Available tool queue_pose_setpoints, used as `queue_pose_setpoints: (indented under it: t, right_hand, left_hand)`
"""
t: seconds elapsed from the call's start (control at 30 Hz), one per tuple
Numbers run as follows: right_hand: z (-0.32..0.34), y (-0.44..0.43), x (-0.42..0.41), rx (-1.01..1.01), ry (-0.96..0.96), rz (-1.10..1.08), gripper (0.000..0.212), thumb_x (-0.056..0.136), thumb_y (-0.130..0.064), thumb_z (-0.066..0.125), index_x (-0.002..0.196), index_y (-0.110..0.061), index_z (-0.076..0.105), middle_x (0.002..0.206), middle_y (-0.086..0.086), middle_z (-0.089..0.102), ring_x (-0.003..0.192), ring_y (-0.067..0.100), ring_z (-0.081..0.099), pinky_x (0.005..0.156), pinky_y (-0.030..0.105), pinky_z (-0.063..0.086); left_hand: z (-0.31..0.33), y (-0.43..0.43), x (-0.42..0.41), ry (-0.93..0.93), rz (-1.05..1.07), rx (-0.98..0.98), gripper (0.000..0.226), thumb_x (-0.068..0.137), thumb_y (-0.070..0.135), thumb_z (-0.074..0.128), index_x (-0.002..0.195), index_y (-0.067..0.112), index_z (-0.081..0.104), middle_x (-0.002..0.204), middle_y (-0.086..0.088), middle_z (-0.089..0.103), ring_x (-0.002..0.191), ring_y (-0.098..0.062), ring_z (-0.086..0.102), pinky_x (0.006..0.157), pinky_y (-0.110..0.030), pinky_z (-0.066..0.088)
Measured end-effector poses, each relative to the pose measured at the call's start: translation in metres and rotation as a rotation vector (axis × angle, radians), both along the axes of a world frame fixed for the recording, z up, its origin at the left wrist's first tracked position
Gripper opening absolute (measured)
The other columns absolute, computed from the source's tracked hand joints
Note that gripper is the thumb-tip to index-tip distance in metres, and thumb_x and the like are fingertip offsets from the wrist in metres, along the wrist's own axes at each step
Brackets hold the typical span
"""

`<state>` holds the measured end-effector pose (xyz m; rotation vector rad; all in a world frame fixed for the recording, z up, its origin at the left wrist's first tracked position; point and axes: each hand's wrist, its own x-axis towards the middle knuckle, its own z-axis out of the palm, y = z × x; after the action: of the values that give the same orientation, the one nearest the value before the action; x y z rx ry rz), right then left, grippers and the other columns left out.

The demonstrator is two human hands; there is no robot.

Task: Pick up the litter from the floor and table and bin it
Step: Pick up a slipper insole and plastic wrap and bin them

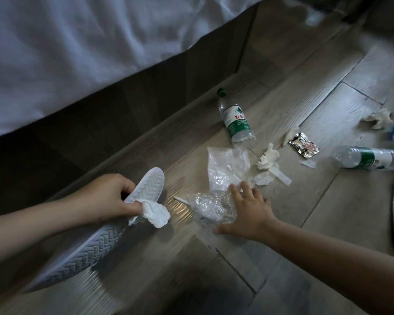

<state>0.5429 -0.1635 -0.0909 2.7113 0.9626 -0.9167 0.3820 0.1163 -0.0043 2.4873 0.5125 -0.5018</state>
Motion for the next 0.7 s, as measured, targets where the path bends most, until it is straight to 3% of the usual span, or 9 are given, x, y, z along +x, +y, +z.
queue_pose_setpoints:
  t: [0.1, 0.23, 0.27, 0.4, 0.57, 0.7]
  right_hand:
    - [0.016, -0.008, 0.008, 0.041, 0.091, -0.080, 0.145, 0.036, -0.101, 0.044, 0.151, -0.030, -0.011, 0.161, 0.006, -0.012, 0.147, 0.038, -0.004, 0.112, 0.063, 0.011]
    - [0.030, -0.014, 0.048, 0.411, -0.045, -0.298, 0.121, 0.050, -0.099, 0.042, 0.148, -0.034, 0.016, 0.156, 0.004, 0.017, 0.138, 0.030, 0.032, 0.106, 0.056, 0.040]
    - [0.029, -0.016, 0.062, 0.439, -0.053, -0.348, 0.118, 0.052, -0.097, 0.046, 0.148, -0.036, 0.015, 0.157, 0.004, 0.014, 0.139, 0.033, 0.030, 0.106, 0.058, 0.039]
    - [0.018, -0.021, 0.100, 0.281, 0.087, -0.504, 0.129, 0.047, -0.093, 0.053, 0.150, -0.043, -0.007, 0.160, 0.006, -0.018, 0.146, 0.042, -0.006, 0.115, 0.062, 0.010]
    - [0.006, -0.001, 0.078, 0.260, 0.187, -0.362, 0.131, 0.045, -0.096, 0.048, 0.151, -0.038, -0.004, 0.161, 0.006, -0.009, 0.146, 0.040, 0.000, 0.114, 0.064, 0.016]
    - [0.005, 0.008, 0.043, 0.255, 0.224, -0.209, 0.142, 0.039, -0.097, 0.053, 0.150, -0.037, -0.012, 0.160, -0.001, -0.014, 0.146, 0.036, -0.008, 0.113, 0.061, 0.012]
  left_hand:
    - [0.001, -0.004, 0.008, -0.004, -0.011, -0.024, 0.025, 0.070, 0.037, 0.071, 0.065, 0.013, 0.069, 0.064, 0.000, 0.068, 0.061, -0.013, 0.062, 0.053, -0.030, 0.042]
    - [0.002, -0.009, 0.018, -0.004, -0.022, -0.021, 0.024, 0.071, 0.035, 0.072, 0.065, 0.013, 0.069, 0.063, 0.000, 0.067, 0.061, -0.015, 0.061, 0.058, -0.037, 0.045]
    - [0.003, -0.010, 0.020, -0.004, -0.023, -0.015, 0.024, 0.071, 0.036, 0.072, 0.065, 0.012, 0.069, 0.064, -0.001, 0.068, 0.062, -0.014, 0.061, 0.059, -0.037, 0.045]
    - [0.004, -0.012, 0.023, 0.008, -0.022, -0.030, 0.022, 0.070, 0.034, 0.072, 0.066, 0.013, 0.070, 0.064, -0.002, 0.069, 0.064, -0.017, 0.063, 0.059, -0.037, 0.046]
    - [0.003, -0.008, 0.021, 0.005, -0.017, -0.042, 0.025, 0.070, 0.035, 0.071, 0.068, 0.010, 0.071, 0.067, -0.005, 0.070, 0.066, -0.020, 0.065, 0.062, -0.041, 0.048]
    - [0.001, -0.005, 0.018, 0.010, 0.016, -0.042, 0.026, 0.067, 0.037, 0.070, 0.064, 0.012, 0.070, 0.064, -0.003, 0.069, 0.065, -0.019, 0.064, 0.059, -0.038, 0.047]
